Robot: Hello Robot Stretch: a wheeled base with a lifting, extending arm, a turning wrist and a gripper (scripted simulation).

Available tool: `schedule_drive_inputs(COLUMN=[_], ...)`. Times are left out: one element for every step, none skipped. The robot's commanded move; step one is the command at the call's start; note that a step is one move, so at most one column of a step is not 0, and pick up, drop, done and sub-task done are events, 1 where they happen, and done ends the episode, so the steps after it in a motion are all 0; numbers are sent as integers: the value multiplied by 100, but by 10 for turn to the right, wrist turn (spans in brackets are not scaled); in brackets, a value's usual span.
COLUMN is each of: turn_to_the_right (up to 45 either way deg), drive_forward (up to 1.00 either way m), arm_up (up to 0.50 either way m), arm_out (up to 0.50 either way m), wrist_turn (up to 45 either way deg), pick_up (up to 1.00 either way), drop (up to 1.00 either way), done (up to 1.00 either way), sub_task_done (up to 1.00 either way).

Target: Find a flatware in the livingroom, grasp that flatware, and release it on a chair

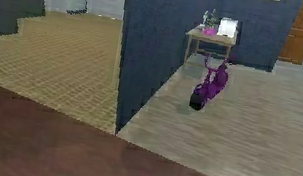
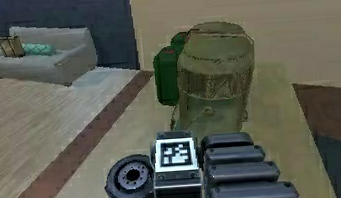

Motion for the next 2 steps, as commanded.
schedule_drive_inputs(turn_to_the_right=[-450, -240], drive_forward=[0, 0], arm_up=[0, 0], arm_out=[0, 0], wrist_turn=[0, 0], pick_up=[0, 0], drop=[0, 0], done=[0, 0], sub_task_done=[0, 0])
